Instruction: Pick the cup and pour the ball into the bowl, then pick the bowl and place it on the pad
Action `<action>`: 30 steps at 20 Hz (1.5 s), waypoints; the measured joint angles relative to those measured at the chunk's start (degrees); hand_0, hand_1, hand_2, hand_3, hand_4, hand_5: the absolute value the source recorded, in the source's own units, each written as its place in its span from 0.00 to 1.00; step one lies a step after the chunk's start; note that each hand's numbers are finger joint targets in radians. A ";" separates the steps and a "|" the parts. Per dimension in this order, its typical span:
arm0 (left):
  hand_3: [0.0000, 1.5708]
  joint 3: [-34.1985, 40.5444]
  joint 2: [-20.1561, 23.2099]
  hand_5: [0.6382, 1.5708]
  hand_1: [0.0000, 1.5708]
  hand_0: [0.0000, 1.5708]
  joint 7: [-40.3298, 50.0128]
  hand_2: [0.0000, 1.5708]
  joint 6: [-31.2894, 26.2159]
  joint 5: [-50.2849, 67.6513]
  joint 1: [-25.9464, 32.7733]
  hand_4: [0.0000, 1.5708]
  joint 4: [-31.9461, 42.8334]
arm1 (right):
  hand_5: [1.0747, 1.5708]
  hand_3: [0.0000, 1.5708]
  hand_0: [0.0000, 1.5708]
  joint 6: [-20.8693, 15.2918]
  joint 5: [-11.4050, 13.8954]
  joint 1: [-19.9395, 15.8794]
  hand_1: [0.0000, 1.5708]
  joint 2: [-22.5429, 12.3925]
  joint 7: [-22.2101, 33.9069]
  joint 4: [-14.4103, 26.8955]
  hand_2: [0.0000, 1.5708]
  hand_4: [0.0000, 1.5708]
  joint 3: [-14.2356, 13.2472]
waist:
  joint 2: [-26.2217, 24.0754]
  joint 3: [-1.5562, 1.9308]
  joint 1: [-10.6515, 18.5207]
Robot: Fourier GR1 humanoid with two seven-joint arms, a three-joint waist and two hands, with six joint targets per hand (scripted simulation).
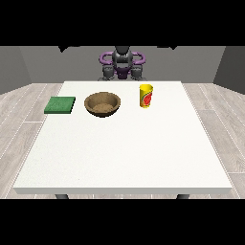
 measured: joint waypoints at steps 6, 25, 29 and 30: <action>0.00 3.87 1.20 0.97 0.00 0.00 -4.71 0.00 -2.30 2.77 -0.38 0.00 1.20 | 1.00 0.00 0.00 2.11 -2.48 0.08 0.00 -0.03 -1.38 -1.39 0.00 0.00 -2.58 | 4.60 0.03 -0.22; 0.00 4.43 -4.51 0.96 0.00 0.00 -37.09 0.00 2.42 -5.57 -9.23 0.00 28.82 | 1.00 0.00 0.00 5.49 0.31 -6.87 0.00 0.48 -14.41 6.54 0.00 0.00 -3.05 | 19.86 0.03 -4.75; 0.00 5.61 -4.50 0.94 0.00 0.00 -42.58 0.00 3.55 -6.00 -11.99 0.00 36.66 | 1.00 0.00 0.00 7.47 -0.55 -7.00 0.00 -0.35 -15.73 8.33 0.00 0.00 -3.86 | 20.88 0.02 -5.44; 0.00 6.15 -4.36 0.94 0.00 0.00 -43.95 0.00 3.81 -5.92 -13.26 0.00 38.63 | 1.00 0.00 0.00 7.58 -0.31 -7.23 0.00 -0.17 -16.38 8.24 0.00 0.00 -3.62 | 21.80 0.03 -5.90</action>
